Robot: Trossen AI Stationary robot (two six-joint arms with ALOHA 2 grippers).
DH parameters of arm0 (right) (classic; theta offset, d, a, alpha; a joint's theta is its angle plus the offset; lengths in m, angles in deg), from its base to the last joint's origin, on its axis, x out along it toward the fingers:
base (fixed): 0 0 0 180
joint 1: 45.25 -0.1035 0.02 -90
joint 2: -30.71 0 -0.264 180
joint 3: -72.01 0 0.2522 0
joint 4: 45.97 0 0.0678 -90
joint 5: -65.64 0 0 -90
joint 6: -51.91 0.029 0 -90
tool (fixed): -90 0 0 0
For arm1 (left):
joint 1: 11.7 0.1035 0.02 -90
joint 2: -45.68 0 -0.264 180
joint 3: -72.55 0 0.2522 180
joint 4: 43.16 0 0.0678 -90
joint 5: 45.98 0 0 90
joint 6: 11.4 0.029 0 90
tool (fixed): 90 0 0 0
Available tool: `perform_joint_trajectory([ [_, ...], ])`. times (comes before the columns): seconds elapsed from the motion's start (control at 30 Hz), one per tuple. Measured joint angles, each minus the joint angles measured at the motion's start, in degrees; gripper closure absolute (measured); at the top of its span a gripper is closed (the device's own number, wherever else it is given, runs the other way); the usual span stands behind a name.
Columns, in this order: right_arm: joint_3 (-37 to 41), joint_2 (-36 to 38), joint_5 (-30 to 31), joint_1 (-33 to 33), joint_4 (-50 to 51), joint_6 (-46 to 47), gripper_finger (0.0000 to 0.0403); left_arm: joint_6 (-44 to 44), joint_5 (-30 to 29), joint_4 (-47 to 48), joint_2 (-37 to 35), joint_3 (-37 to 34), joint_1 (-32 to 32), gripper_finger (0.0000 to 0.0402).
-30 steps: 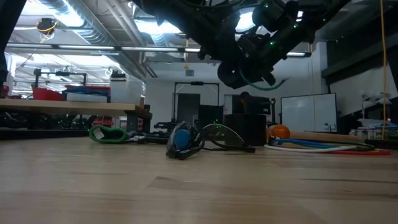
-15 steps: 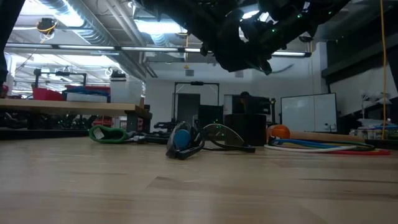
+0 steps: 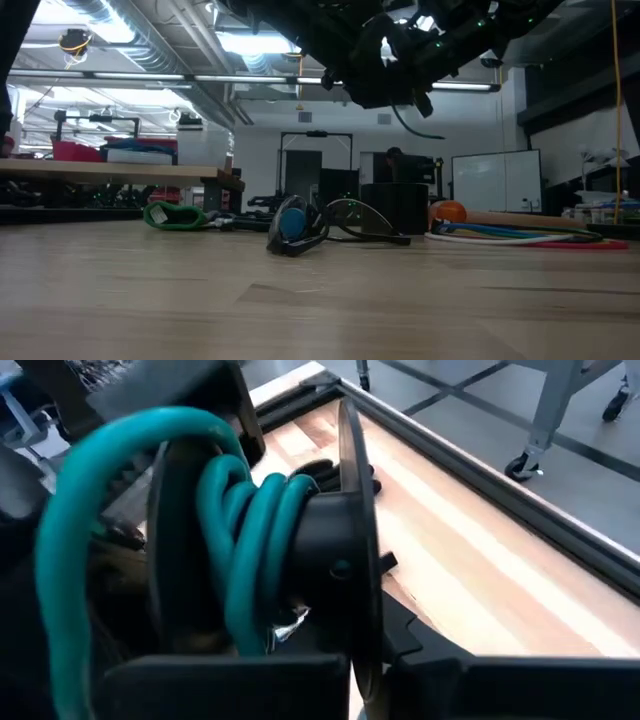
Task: Coil cords
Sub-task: Coil the green wire onto the spool
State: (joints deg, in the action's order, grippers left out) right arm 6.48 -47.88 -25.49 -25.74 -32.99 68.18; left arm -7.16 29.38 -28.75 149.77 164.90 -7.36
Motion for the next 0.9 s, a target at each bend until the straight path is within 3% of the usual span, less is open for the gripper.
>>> perform_joint_trajectory([
  [0.47, 0.15, -0.02, -6.02, 0.13, -10.28, 3.26, 0.0402, 5.20, -5.05, -6.02, -0.16, -0.10, -1.33, 0.0399],
  [0.9, 0.28, -0.11, -8.02, 0.11, -15.53, 6.01, 0.0402, 5.62, -9.24, -3.11, -0.28, 0.07, -2.39, 0.0401],
])
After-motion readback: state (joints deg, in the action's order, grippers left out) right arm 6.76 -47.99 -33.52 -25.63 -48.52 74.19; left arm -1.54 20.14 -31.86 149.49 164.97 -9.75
